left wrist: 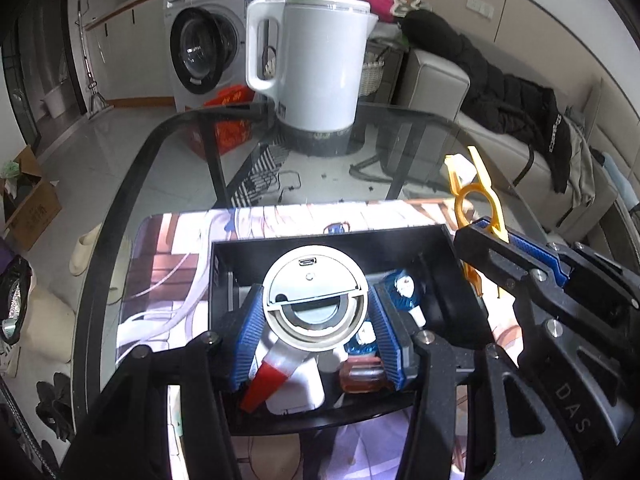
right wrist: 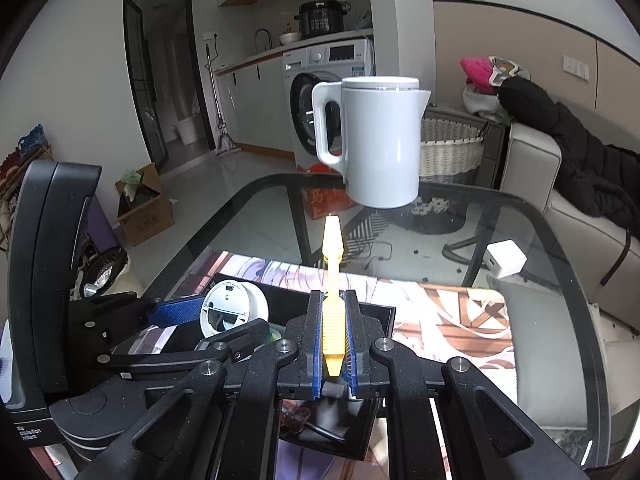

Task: Organize rigid objects
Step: 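Lower the lid into the black box with the left tool while the right tool releases the pry tool inside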

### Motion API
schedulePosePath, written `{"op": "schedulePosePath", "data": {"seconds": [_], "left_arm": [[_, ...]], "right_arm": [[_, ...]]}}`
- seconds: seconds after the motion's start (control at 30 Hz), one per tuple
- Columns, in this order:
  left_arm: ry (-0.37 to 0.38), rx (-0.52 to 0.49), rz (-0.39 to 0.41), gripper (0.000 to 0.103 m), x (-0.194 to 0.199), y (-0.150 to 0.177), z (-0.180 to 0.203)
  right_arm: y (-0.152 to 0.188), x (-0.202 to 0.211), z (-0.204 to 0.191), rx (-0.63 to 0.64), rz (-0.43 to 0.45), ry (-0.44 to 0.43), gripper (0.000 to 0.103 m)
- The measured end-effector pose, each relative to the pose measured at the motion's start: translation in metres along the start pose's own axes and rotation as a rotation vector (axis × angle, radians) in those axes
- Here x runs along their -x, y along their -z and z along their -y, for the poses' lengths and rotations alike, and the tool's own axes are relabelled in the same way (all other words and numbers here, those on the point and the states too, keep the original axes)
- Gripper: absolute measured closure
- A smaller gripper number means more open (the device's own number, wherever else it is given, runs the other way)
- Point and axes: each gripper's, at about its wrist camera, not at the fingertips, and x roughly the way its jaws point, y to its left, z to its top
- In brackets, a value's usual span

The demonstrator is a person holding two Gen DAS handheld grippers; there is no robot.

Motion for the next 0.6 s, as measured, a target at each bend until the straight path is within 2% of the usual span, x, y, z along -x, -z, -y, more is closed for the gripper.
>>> {"op": "schedulePosePath", "data": {"seconds": [0.23,0.37,0.6], "left_arm": [[-0.022,-0.030,-0.089,0.052,-0.013,0.009,0.001],[-0.055,-0.062,-0.100,0.052,-0.014,0.011,0.004],[-0.039,-0.051,-0.100,0.051,-0.013,0.011,0.000]], "right_arm": [[0.016,-0.024,0.001,0.008,-0.158,0.017,0.094],[0.028,-0.039,0.002,0.006,-0.244,0.024,0.094],[0.034,-0.038,0.002,0.005,-0.247,0.018,0.092]]}}
